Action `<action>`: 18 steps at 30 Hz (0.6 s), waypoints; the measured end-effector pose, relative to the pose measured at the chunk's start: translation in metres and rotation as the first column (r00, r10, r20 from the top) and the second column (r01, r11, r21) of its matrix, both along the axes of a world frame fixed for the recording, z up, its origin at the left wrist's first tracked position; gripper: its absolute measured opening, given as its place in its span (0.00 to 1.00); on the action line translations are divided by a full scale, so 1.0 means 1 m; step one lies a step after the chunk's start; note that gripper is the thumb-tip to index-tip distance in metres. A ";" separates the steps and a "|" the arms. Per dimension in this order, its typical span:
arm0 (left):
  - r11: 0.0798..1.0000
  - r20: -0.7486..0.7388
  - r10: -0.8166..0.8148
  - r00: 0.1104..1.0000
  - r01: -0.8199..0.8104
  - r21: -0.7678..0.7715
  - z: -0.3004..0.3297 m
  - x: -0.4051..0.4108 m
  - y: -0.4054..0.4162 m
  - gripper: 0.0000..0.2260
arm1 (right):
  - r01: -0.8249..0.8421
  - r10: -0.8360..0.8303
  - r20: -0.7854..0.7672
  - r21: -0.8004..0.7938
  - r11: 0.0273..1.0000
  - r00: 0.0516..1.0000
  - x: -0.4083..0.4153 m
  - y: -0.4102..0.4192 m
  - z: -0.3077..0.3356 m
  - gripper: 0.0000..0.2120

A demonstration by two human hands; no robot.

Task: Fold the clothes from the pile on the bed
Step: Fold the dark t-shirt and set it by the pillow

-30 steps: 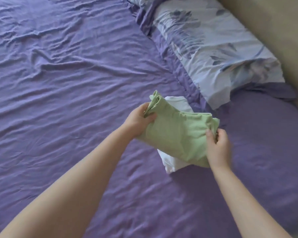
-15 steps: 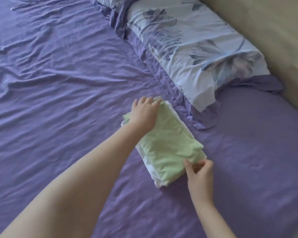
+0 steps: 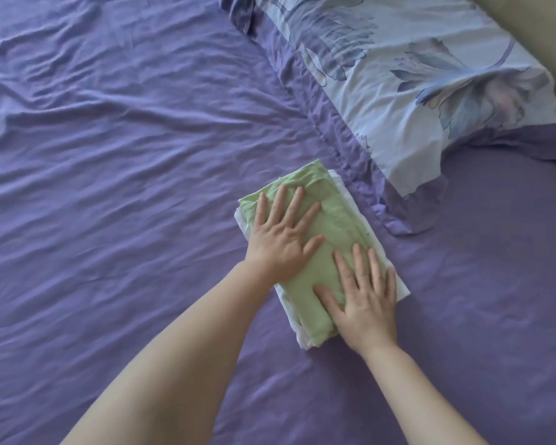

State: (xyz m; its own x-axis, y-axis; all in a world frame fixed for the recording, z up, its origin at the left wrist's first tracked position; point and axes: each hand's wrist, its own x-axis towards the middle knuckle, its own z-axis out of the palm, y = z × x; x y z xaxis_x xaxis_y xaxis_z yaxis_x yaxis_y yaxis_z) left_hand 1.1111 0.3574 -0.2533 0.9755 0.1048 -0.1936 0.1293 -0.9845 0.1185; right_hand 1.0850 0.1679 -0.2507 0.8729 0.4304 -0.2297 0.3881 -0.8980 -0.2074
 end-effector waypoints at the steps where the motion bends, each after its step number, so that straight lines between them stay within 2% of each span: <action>1: 1.000 -0.016 -0.004 1.000 0.003 -0.004 0.001 0.002 0.000 0.31 | 0.003 -0.003 -0.002 -0.014 1.000 1.000 0.001 0.001 -0.001 0.35; 5: 1.000 -0.066 -0.013 0.998 0.013 -0.005 0.020 -0.007 -0.005 0.28 | -0.023 0.011 -0.078 -0.145 0.989 0.997 0.003 -0.002 0.006 0.37; 8: 0.995 -0.066 0.042 0.997 -0.048 -0.091 0.037 -0.048 -0.009 0.25 | -0.019 -0.018 -0.163 -0.218 0.976 0.986 0.004 0.006 0.029 0.35; 10: 0.979 -0.141 0.105 0.984 -0.127 -0.158 0.046 -0.087 -0.008 0.26 | -0.003 -0.041 -0.170 -0.249 0.969 0.985 0.000 0.017 0.050 0.32; 13: 0.938 -0.276 0.257 0.926 -0.308 -0.161 0.060 -0.148 0.012 0.28 | -0.015 -0.008 -0.135 -0.171 0.985 0.991 -0.027 0.043 0.077 0.26; 16: 0.861 -0.336 0.436 0.835 -0.496 -0.116 0.075 -0.217 0.044 0.28 | -0.153 0.151 -0.102 -0.013 0.988 0.983 -0.076 0.084 0.097 0.22; 18: 0.794 -0.365 0.534 0.763 -0.601 -0.095 0.087 -0.266 0.068 0.28 | -0.295 0.296 -0.105 0.031 0.955 0.949 -0.110 0.116 0.107 0.22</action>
State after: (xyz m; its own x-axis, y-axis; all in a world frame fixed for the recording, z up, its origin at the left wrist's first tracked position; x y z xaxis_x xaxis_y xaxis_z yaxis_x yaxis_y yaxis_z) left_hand 0.8452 0.4258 -0.1663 0.6351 0.5472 -0.5452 0.7183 -0.6779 0.1564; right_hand 0.9750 0.2839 -0.1438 0.6769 0.6691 -0.3068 0.6103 -0.7431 -0.2744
